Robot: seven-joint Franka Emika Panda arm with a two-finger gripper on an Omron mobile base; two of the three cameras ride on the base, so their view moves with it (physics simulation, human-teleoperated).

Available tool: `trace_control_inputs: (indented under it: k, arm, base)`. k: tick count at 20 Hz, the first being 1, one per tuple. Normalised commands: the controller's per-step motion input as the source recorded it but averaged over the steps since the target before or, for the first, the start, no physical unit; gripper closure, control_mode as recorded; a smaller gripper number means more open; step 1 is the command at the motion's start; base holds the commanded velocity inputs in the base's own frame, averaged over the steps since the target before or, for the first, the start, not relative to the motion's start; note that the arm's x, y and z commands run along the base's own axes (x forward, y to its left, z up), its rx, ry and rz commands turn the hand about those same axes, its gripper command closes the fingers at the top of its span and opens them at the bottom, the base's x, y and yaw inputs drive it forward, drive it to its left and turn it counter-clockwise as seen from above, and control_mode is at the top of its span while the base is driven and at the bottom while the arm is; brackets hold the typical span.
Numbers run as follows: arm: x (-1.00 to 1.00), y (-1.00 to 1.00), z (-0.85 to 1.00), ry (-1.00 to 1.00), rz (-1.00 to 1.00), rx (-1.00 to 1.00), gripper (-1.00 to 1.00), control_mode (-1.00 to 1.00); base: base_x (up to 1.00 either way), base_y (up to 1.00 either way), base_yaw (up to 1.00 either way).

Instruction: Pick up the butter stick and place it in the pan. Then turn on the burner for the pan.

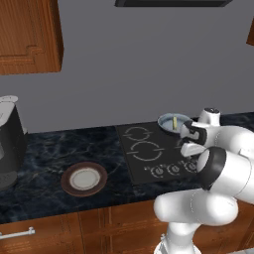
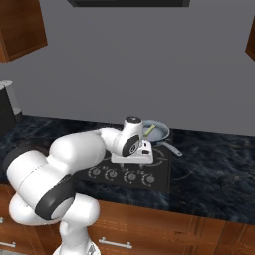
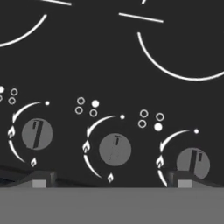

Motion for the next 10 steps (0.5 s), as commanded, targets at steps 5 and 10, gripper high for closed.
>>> trace_control_inputs:
  k: [5, 10]
  arm:
    - [0.00, 0.00, -0.23, 0.00, 0.00, 0.00, -1.00, -1.00]
    - [0.00, 0.00, -0.18, 0.00, 0.00, 0.00, -1.00, -1.00]
  base:
    - [0.00, 0.00, 0.00]
    - [0.00, 0.00, 0.00]
